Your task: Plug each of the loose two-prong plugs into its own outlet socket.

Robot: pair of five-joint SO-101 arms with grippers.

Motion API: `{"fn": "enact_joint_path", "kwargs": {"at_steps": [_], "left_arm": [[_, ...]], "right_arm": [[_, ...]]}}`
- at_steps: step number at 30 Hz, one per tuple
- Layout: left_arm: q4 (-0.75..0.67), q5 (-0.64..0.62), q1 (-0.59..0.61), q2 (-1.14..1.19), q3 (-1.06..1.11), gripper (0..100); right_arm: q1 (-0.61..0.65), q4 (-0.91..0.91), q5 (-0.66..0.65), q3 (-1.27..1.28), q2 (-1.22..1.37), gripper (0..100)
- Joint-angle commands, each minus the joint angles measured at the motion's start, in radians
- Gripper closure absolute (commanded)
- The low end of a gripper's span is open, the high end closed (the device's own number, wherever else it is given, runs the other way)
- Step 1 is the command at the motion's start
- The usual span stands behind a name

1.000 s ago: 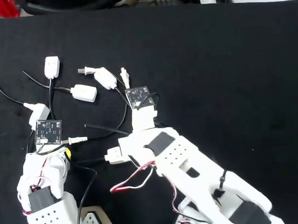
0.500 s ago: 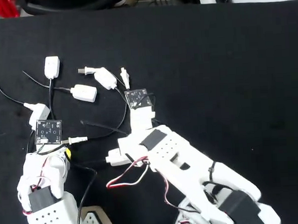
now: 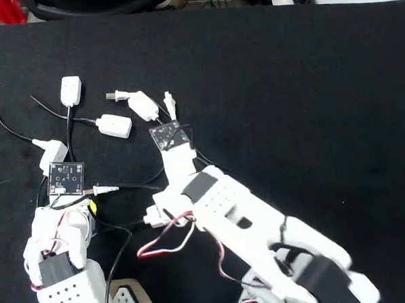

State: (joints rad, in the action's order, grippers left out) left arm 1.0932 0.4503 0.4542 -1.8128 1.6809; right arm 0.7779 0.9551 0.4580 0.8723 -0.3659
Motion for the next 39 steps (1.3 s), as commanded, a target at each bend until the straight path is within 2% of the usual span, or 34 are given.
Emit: {"fn": "enact_joint_path", "kwargs": {"at_steps": [1, 5, 7, 10, 13, 15, 19, 22, 26, 31, 35, 39], "left_arm": [[-0.015, 0.011, -0.005, -0.009, 0.019, 78], [0.048, 0.1, -0.104, -0.009, -0.007, 78], [0.091, 0.126, -0.17, -0.009, -0.047, 78], [0.094, 0.121, -0.294, -0.009, -0.099, 78], [-0.002, 0.126, -0.41, -0.006, -0.096, 76], [-0.049, 0.126, -0.475, -0.006, -0.067, 72], [-0.029, 0.184, -0.616, -0.006, -0.035, 70], [0.008, 0.238, -0.653, -0.006, -0.041, 70], [0.012, 0.259, -0.704, -0.006, -0.05, 70], [0.012, 0.261, -0.768, 0.032, -0.044, 70], [0.002, 0.299, -0.774, 0.187, -0.119, 70], [-0.08, 0.299, -0.777, 0.433, -0.225, 70]], "right_arm": [[0.006, 0.132, -0.02, -0.079, -0.186, 76.1], [0.003, 0.368, -0.166, -0.153, -0.335, 76.1], [-0.041, 0.476, -0.245, -0.188, -0.387, 76.1], [-0.193, 0.595, -0.42, -0.26, -0.427, 78.4], [-0.379, 0.628, -0.549, -0.318, -0.427, 91.1], [-0.476, 0.62, -0.549, -0.321, -0.427, 99.1], [-0.612, 0.594, -0.511, -0.277, -0.417, 98.5], [-0.667, 0.546, -0.511, -0.236, -0.38, 98.6], [-0.681, 0.451, -0.511, -0.197, -0.302, 98.6], [-0.678, 0.419, -0.511, -0.222, -0.185, 98.6], [-0.681, 0.422, -0.508, -0.266, -0.11, 98.6], [-0.681, 0.416, -0.506, -0.275, -0.07, 98.6]]}}
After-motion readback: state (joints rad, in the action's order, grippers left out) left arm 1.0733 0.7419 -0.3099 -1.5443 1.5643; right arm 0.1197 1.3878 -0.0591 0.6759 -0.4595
